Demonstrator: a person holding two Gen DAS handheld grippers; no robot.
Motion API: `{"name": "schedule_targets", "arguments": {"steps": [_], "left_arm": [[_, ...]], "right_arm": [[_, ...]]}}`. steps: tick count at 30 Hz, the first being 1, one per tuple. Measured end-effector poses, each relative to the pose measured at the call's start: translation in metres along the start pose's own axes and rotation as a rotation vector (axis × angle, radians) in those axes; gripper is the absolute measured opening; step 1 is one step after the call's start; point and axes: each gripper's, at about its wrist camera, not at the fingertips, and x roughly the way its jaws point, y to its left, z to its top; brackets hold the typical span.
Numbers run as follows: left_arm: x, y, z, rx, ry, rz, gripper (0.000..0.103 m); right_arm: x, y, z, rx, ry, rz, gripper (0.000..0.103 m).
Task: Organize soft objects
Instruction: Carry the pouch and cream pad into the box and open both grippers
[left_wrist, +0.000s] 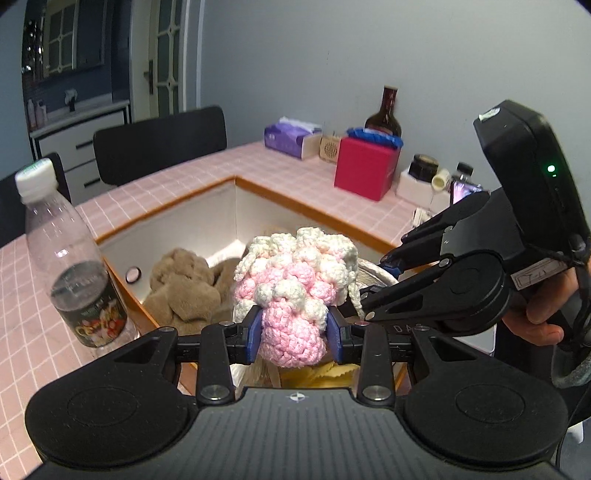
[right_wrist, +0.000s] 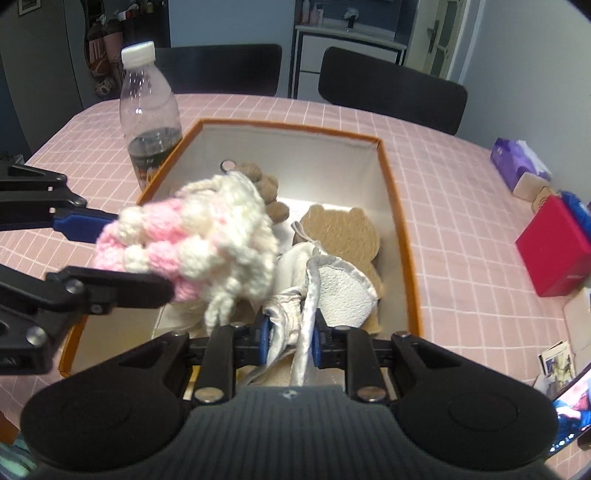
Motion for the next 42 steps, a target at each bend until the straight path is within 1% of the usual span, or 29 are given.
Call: {"name": "schedule_targets", "arguments": {"steps": [3,6,9,11,13,17,21,24,25,26,27,28,29,30,31,32,34,36,37,38,39,41,42], "left_arm": [[0.011,0.000,-0.002,0.009,0.045,0.000,0.040],[0.017,0.001,-0.003,0.014,0.070,0.011,0.041],[0.017,0.001,-0.002,0.017,0.076,0.017,0.041],[0.017,-0.002,-0.001,0.041,0.081,0.029,0.041],[0.019,-0.007,0.000,0.078,0.091,0.045,0.041],[0.024,-0.017,0.000,0.182,0.138,0.085,0.042],[0.032,-0.025,-0.003,0.310,0.199,0.139,0.043],[0.035,-0.028,-0.004,0.362,0.222,0.150,0.048],[0.035,-0.028,-0.005,0.365,0.226,0.146,0.048],[0.034,-0.027,-0.005,0.362,0.222,0.140,0.051],[0.031,-0.025,-0.005,0.354,0.211,0.132,0.057],[0.028,-0.023,-0.004,0.340,0.197,0.115,0.058],[0.024,-0.021,-0.003,0.321,0.186,0.095,0.058],[0.020,-0.018,-0.001,0.298,0.176,0.077,0.058],[0.014,-0.017,-0.001,0.286,0.165,0.065,0.058],[0.008,-0.016,0.000,0.284,0.150,0.052,0.059],[-0.001,-0.015,0.002,0.275,0.128,0.032,0.060],[-0.008,-0.012,0.005,0.248,0.107,0.000,0.060],[-0.010,-0.011,0.005,0.235,0.098,-0.007,0.059],[-0.011,-0.010,0.006,0.228,0.089,-0.002,0.056],[-0.013,-0.011,0.006,0.226,0.075,0.014,0.048],[-0.014,-0.012,0.006,0.225,0.059,0.038,0.046],[-0.015,-0.012,0.006,0.221,0.050,0.041,0.046]], "right_arm": [[0.014,0.006,-0.001,-0.015,0.053,0.018,0.027],[0.027,0.009,-0.005,-0.028,0.097,0.020,0.033],[0.026,0.007,-0.002,-0.028,0.102,0.018,0.038],[0.019,0.006,-0.001,-0.035,0.100,0.017,0.040],[0.010,0.009,0.001,-0.067,0.093,0.006,0.045],[-0.007,0.012,0.002,-0.127,0.087,-0.019,0.048],[-0.020,0.013,0.002,-0.136,0.053,-0.023,0.049],[-0.032,0.013,0.004,-0.116,0.014,-0.008,0.049],[-0.036,0.013,0.005,-0.108,0.000,-0.002,0.049],[-0.038,0.014,0.006,-0.099,-0.012,0.003,0.049],[-0.039,0.015,0.006,-0.091,-0.023,0.010,0.048],[-0.039,0.017,0.006,-0.086,-0.030,0.019,0.045],[-0.037,0.018,0.006,-0.082,-0.026,0.026,0.041],[-0.033,0.019,0.006,-0.078,-0.017,0.032,0.031],[-0.027,0.019,0.004,-0.072,-0.004,0.037,0.023],[-0.021,0.019,0.003,-0.063,0.014,0.044,0.020],[-0.007,0.018,0.001,-0.038,0.048,0.079,0.019],[0.008,0.016,-0.001,-0.007,0.088,0.126,0.019],[0.016,0.017,-0.002,0.000,0.109,0.133,0.019],[0.022,0.018,-0.003,0.000,0.126,0.132,0.019],[0.027,0.019,-0.005,-0.002,0.139,0.127,0.019],[0.029,0.022,-0.007,-0.008,0.151,0.118,0.019],[0.025,0.022,-0.007,-0.012,0.142,0.117,0.020]]}}
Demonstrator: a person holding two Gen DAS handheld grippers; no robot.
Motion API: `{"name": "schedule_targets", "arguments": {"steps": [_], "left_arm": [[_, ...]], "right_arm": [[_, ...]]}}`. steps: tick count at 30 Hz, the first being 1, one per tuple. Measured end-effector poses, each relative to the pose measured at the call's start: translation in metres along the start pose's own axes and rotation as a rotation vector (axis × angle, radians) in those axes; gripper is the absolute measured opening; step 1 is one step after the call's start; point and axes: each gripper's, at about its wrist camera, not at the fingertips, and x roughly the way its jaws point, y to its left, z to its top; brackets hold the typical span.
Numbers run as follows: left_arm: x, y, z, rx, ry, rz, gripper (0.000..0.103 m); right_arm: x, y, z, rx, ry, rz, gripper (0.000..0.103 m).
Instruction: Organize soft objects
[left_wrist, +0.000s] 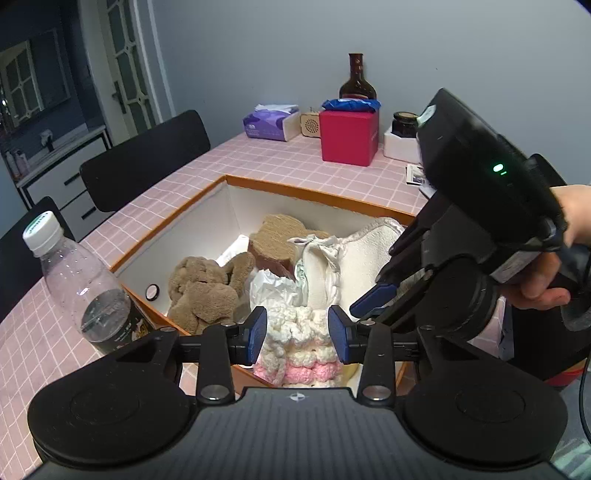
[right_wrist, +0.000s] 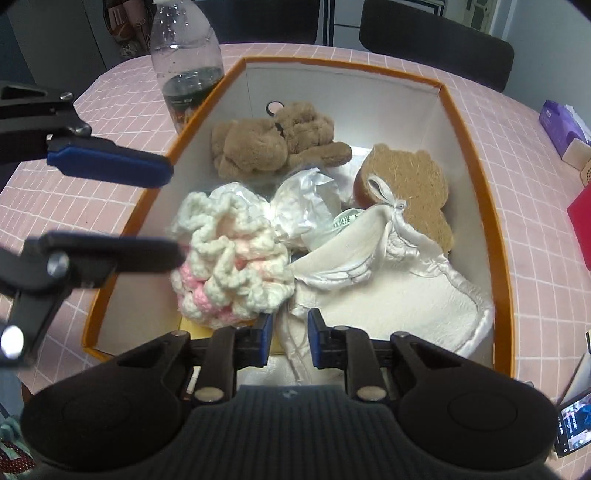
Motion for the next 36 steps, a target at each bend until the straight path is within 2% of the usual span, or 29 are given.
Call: {"name": "schedule_targets", "arguments": {"steps": [3,8,10,15,17,24,27,30,36], "left_arm": [[-0.007,0.001,-0.001,-0.018,-0.032,0.007,0.046],[-0.037,0.001,-0.004,-0.054,-0.146,0.037,0.046],[-0.050,0.002,-0.007,-0.077,-0.196,0.059,0.046],[-0.082,0.003,-0.022,-0.130,-0.321,0.146,0.046],[-0.093,0.002,-0.029,-0.148,-0.361,0.187,0.046],[-0.113,-0.002,-0.063,-0.189,-0.439,0.304,0.047],[-0.112,-0.008,-0.079,-0.183,-0.440,0.372,0.054],[-0.109,-0.015,-0.098,-0.197,-0.463,0.488,0.059],[-0.097,-0.030,-0.137,-0.255,-0.541,0.685,0.062]], "right_arm": [[-0.019,0.004,0.000,-0.012,-0.051,-0.017,0.020],[-0.059,0.017,-0.004,-0.036,-0.168,-0.050,0.022],[-0.076,0.025,-0.009,-0.045,-0.232,-0.068,0.031],[-0.107,0.051,-0.023,-0.083,-0.390,-0.132,0.044],[-0.113,0.062,-0.030,-0.093,-0.443,-0.154,0.046],[-0.123,0.097,-0.060,-0.110,-0.627,-0.199,0.065],[-0.120,0.111,-0.075,-0.114,-0.686,-0.202,0.068],[-0.111,0.121,-0.088,-0.094,-0.734,-0.209,0.082],[-0.087,0.130,-0.113,-0.019,-0.790,-0.248,0.085]]}}
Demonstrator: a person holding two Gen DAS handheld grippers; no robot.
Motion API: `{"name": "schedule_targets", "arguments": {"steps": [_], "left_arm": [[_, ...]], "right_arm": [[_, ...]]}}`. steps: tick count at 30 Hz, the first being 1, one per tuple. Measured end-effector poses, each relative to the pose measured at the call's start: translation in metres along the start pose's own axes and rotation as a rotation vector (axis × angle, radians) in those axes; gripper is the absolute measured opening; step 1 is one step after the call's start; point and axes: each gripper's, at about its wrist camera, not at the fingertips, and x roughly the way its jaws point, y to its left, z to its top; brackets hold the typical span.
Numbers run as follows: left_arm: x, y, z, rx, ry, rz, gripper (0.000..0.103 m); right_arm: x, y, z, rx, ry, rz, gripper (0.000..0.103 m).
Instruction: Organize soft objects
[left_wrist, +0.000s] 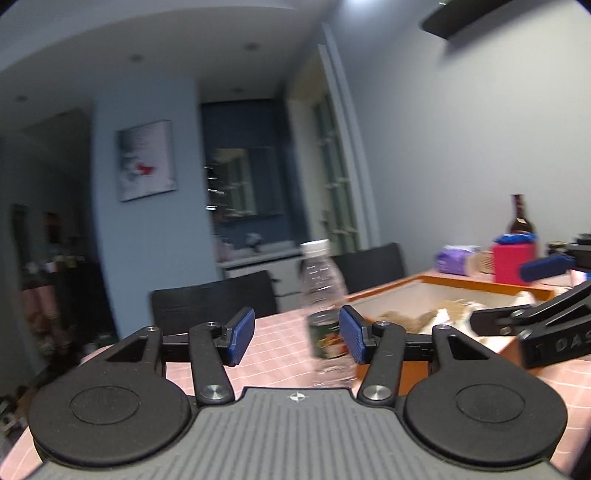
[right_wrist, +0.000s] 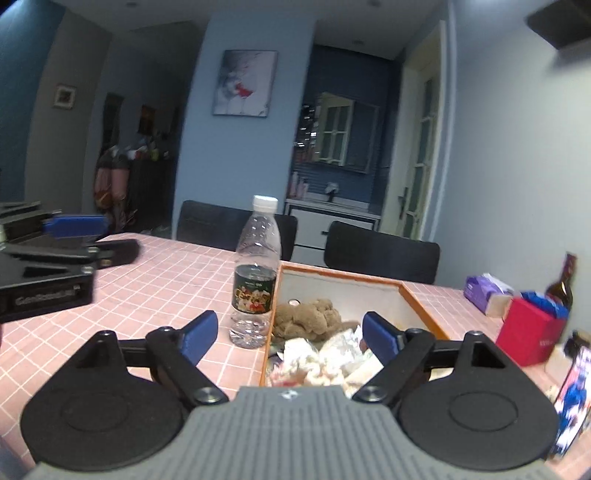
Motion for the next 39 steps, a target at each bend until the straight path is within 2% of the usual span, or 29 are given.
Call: {"name": "schedule_targets", "arguments": {"steps": [5,7,9,11,14,16,20,28,39], "left_arm": [[-0.002,0.006,-0.026,-0.083,0.043,0.068,0.063],[0.000,0.006,-0.031,-0.084,0.075,0.076,0.067],[0.000,0.007,-0.035,-0.056,0.099,0.088,0.076],[-0.002,0.006,-0.037,-0.021,0.111,0.102,0.080],[-0.008,0.004,-0.040,-0.008,0.110,0.118,0.095],[-0.010,0.003,-0.040,-0.010,0.117,0.136,0.095],[-0.017,0.007,-0.042,-0.023,0.100,0.133,0.096],[-0.020,0.016,-0.043,-0.067,0.118,0.134,0.099],[-0.020,0.016,-0.045,-0.062,0.143,0.131,0.100]], "right_arm": [[0.001,-0.003,-0.025,0.124,-0.005,-0.042,0.089],[0.003,-0.004,-0.034,0.148,0.008,-0.061,0.089],[0.005,-0.004,-0.041,0.147,0.020,-0.065,0.090],[0.007,-0.001,-0.047,0.133,0.029,-0.078,0.090],[0.009,0.004,-0.055,0.112,0.029,-0.091,0.094],[0.010,0.006,-0.060,0.107,0.027,-0.094,0.095],[0.010,0.010,-0.064,0.105,0.035,-0.090,0.096],[0.012,0.011,-0.060,0.119,0.030,-0.109,0.097],[0.015,0.016,-0.058,0.090,0.045,-0.111,0.097]]}}
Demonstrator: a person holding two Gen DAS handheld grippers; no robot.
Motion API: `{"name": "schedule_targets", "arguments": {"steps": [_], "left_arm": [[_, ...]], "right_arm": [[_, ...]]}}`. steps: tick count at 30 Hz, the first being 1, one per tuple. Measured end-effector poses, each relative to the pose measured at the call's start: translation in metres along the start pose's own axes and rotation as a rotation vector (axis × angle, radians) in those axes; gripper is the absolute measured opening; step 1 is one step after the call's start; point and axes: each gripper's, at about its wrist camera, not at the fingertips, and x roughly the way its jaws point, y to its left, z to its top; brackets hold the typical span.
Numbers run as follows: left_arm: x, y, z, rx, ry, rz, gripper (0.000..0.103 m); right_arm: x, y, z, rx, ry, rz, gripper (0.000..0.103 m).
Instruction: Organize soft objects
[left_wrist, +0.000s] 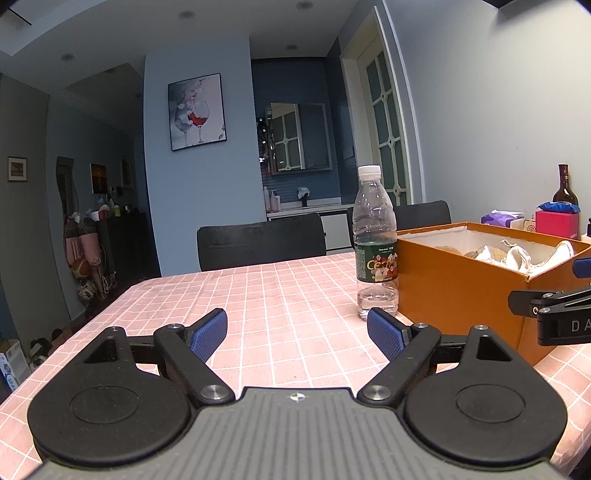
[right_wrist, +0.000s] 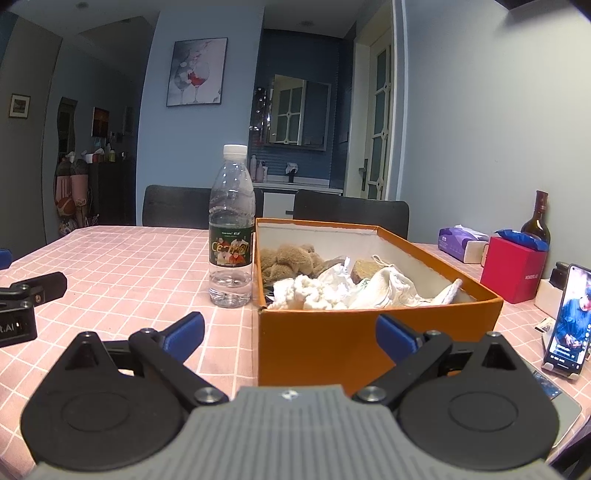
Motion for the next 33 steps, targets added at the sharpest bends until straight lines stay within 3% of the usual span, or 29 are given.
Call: {"name": "schedule_targets", "arguments": {"steps": [33], "left_arm": [[0.0009,0.0058,-0.0008,0.003,0.022,0.001,0.100]], "right_arm": [[0.0038,0.0027,0.0005,-0.007,0.025,-0.003,0.097]]}}
